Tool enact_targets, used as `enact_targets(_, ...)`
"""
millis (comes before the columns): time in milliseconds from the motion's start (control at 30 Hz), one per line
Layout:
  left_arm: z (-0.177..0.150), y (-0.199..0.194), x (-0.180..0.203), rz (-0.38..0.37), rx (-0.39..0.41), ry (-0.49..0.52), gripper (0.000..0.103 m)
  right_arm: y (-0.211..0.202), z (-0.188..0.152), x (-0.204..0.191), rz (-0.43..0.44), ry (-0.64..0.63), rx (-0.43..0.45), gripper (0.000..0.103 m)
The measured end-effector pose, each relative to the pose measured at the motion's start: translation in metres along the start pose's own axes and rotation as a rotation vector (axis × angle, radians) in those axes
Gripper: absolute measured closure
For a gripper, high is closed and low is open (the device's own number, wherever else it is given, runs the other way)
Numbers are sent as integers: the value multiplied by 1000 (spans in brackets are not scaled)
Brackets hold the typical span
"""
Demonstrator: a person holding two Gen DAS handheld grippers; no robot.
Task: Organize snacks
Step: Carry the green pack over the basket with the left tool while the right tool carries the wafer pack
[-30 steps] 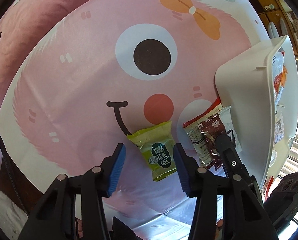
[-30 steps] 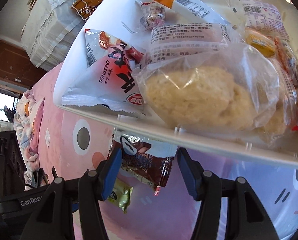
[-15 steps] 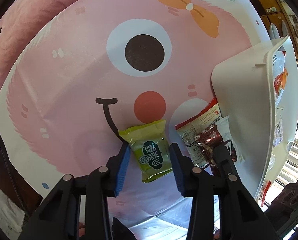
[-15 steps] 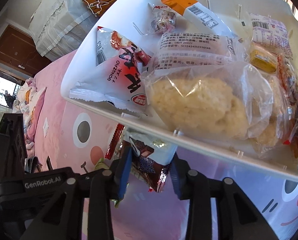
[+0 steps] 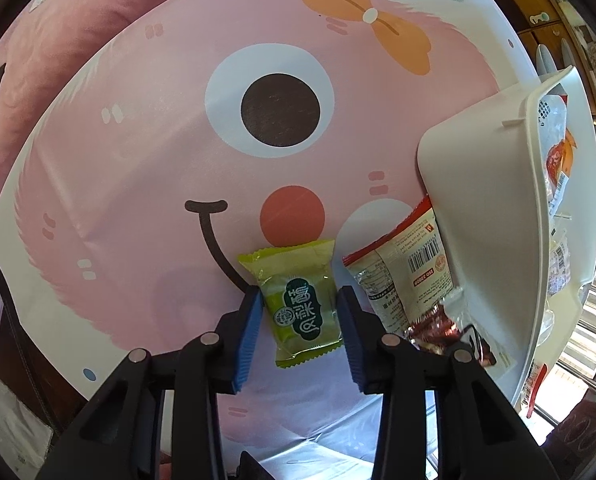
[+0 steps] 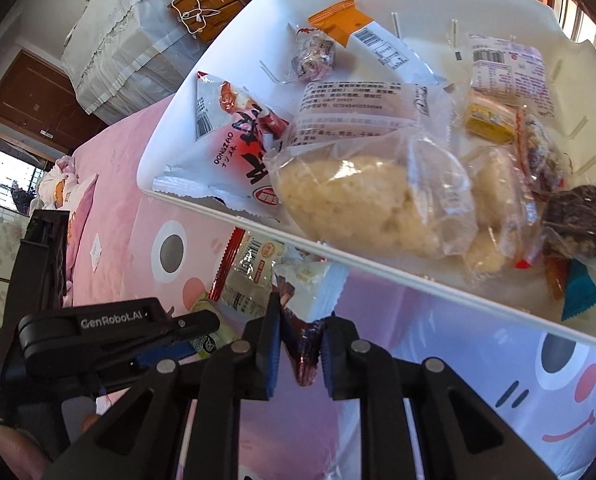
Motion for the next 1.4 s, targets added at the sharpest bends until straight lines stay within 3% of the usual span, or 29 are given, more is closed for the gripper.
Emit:
enact_targets(367,-3,3,15,50,22,48,68,-35,-22,17,-8,-57,5,88)
enact_targets(567,-9,6,21,72,-3,45,68,-53,-33,10,4,-128,26,88)
enact_targets(767,-22,3,18,104,-24,45,68,-72,-38,3,8,-200,95,88)
enact_targets(1133,-49,-32,34,130,-56,137,68,-107,-38,12,-45,-280,277,88)
enact_targets(1400,-62,-71,72,144,-52,283,68,-123,-37,23,-67,-323,407,87)
Point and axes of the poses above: each gripper's, at about its wrist camera, not at the fingertips, and y roughly the way its jaws point, x to its right, z to its top, the point moved 1 cm from there along y, roughly the way its jaws point, and after that the axes turned 6 degrees about -z, right-handed, at the moved point
